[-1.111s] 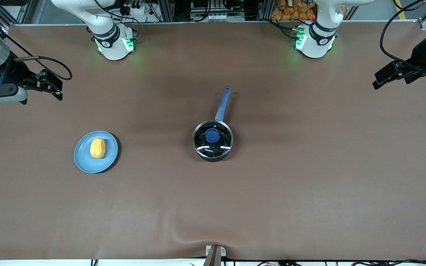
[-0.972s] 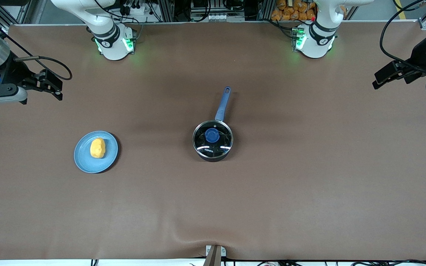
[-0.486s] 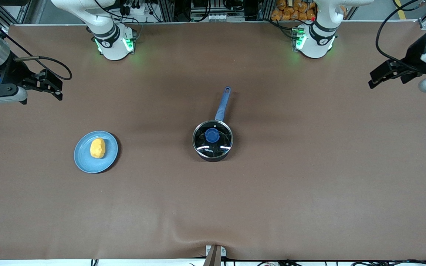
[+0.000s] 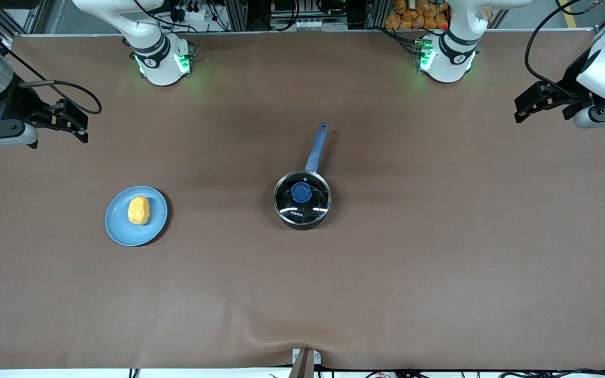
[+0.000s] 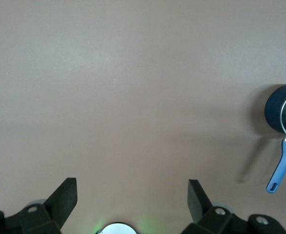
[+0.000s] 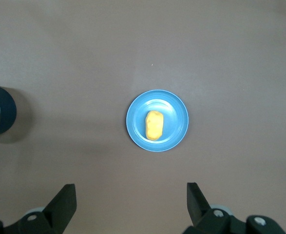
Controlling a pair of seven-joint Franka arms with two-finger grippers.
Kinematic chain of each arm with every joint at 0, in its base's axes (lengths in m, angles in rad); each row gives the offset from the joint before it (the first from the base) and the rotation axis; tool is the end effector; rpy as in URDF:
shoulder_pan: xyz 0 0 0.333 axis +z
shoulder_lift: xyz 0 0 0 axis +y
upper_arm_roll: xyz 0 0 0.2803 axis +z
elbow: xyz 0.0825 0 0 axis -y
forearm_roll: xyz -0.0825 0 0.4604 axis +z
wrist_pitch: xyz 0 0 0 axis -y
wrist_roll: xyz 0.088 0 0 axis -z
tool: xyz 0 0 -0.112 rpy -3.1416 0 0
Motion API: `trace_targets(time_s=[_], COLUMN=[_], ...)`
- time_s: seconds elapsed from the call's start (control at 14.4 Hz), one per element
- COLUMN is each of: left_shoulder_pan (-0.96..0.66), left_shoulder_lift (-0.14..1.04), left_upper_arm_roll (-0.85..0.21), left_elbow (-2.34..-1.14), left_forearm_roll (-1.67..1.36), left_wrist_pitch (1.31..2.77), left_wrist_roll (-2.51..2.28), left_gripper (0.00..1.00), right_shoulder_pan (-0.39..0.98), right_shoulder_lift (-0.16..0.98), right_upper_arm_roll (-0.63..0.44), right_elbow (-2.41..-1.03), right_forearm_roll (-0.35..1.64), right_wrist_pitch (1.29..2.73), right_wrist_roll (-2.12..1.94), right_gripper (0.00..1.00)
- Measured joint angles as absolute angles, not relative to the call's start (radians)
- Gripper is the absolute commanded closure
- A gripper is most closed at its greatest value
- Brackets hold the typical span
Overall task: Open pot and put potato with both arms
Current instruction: 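Reach the left gripper to the lid knob while the right gripper reaches the potato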
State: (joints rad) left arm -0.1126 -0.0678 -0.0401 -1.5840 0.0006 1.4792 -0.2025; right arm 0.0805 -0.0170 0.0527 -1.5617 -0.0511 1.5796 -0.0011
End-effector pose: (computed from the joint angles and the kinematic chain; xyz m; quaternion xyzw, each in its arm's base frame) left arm 0.5952 -0.0922 0.6105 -0.9995 -0.0250 0.0179 0.0049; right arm 0.6228 0.0780 0.6004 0.9973 0.0669 0.0191 0.0248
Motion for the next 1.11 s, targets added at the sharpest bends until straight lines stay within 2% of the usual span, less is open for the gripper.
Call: trace_targets(time_s=[0.28,0.49,0.69,1.11], left_shoulder_pan=[-0.117,-0.148,-0.232,-0.405], left_shoulder_lift=[-0.064,-0.019,0.103,0.347], left_upper_arm_roll=[-0.062,-0.112,-0.178,-0.187], left_elbow=[-1.584,-1.575,-1.508,-1.392], left_forearm_roll=[0.001,0.000,0.000,0.000], left_wrist_pitch=[1.481,1.493,1.529,1.712], left_wrist_roll=[-0.200,-0.235,-0.447,-0.868], left_gripper=[0.00,0.00,0.00,0.00], right_shoulder_pan=[-0.006,-0.030,-0.046,-0.082], right_shoulder_lift=[-0.003,0.012,0.020,0.046], right_upper_arm_roll=[0.049,0.048,0.048,0.050], right_elbow=[-1.570,-1.571,-1.573,-1.577], right_forearm_roll=[-0.052,-0.051,-0.034,0.000], right_wrist_pitch=[1.576,1.570,1.561,1.558], right_wrist_roll=[-0.031,-0.036,-0.036,-0.037], right_gripper=[0.00,0.00,0.00,0.00])
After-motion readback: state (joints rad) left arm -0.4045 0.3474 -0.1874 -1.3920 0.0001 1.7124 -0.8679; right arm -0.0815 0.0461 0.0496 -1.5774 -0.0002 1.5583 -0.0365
